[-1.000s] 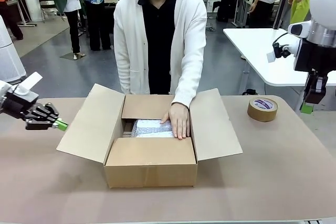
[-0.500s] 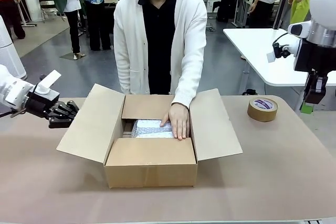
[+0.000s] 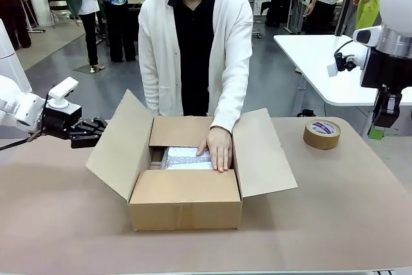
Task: Wrap the clocks to prevent damage.
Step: Push the right (or left) flap of the Package Box to close it, then push the left (or right) flap of the Package Box to close it.
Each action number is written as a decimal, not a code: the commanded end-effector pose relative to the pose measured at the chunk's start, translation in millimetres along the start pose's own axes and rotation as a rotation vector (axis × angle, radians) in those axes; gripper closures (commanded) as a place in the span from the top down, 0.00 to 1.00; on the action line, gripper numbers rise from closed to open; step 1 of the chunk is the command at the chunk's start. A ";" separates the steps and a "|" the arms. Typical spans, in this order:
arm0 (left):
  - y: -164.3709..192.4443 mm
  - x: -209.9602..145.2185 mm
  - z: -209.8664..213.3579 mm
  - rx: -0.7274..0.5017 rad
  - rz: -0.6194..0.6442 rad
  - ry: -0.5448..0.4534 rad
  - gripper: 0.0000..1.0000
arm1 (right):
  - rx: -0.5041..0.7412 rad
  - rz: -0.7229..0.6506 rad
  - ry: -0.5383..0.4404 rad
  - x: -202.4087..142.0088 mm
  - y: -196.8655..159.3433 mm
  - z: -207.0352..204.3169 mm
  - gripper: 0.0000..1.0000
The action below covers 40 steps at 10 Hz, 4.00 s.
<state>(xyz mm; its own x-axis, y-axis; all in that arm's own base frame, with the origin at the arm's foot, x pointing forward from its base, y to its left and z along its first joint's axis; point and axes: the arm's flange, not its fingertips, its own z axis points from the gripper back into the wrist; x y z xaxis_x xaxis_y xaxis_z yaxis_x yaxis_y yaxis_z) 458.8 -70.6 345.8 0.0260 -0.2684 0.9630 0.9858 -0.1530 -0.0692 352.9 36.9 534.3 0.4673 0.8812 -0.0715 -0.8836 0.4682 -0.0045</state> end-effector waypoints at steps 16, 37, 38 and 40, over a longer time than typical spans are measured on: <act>39.7 -12.0 -78.8 0.011 0.000 0.131 0.00 | 0.009 -0.001 -0.010 -0.8 1.7 -2.0 0.01; 39.7 -12.0 -78.8 0.011 0.000 0.131 0.00 | -0.020 0.597 0.023 43.2 -29.9 -44.1 0.01; 39.7 -12.0 -78.8 0.011 0.000 0.131 0.00 | -0.020 0.597 0.023 43.2 -29.9 -44.1 0.01; 39.7 -12.0 -78.8 0.011 0.000 0.131 0.00 | -0.020 0.597 0.023 43.2 -29.9 -44.1 0.01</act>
<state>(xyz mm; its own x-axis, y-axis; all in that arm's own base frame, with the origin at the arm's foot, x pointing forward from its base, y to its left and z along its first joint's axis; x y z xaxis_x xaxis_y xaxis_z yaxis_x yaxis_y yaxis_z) 485.2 -148.0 315.9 -0.0011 -0.3909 0.9204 0.9861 -0.1535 -0.0640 403.4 56.6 489.5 -0.1362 0.9853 -0.1027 -0.9907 -0.1347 0.0214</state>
